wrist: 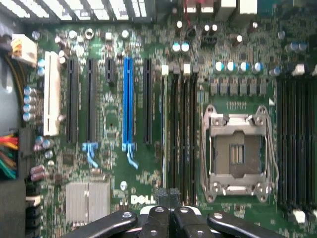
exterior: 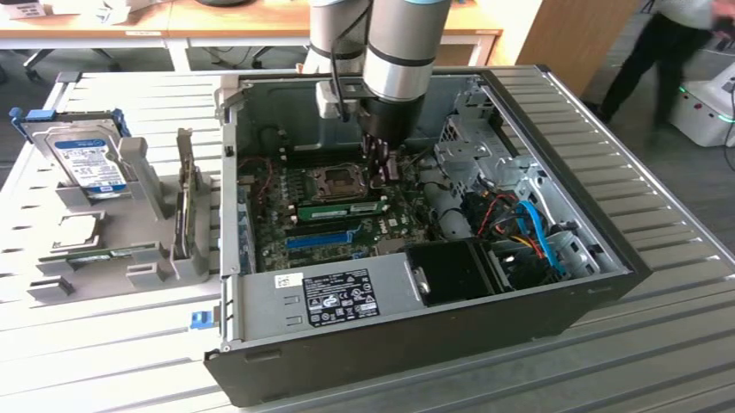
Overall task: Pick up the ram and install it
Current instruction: 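Press down the ram until it locks into place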
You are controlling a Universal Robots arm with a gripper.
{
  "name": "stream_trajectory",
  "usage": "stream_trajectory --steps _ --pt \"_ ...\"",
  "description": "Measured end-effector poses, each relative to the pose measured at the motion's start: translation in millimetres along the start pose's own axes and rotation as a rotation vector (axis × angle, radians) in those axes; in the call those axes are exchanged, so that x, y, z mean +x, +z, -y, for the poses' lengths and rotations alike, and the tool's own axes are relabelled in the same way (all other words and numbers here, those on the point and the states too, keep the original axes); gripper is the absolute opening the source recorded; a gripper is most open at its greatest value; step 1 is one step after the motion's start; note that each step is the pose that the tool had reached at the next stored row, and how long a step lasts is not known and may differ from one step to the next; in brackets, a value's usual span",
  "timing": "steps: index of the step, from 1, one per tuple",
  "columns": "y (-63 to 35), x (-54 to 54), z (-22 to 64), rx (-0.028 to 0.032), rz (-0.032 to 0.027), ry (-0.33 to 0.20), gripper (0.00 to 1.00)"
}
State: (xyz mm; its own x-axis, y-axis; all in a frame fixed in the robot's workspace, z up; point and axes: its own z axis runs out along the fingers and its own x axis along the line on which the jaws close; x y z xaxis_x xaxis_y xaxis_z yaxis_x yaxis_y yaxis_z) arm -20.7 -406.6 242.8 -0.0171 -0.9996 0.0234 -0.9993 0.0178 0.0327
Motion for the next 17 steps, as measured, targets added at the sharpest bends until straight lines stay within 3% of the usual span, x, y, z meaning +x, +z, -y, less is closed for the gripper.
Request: stream_trajectory --steps 11,17 --pt "1.3 0.7 -40.2 0.0003 0.0000 0.000 0.11" --pt "1.8 1.0 -55.4 0.0003 0.0000 0.000 0.11"
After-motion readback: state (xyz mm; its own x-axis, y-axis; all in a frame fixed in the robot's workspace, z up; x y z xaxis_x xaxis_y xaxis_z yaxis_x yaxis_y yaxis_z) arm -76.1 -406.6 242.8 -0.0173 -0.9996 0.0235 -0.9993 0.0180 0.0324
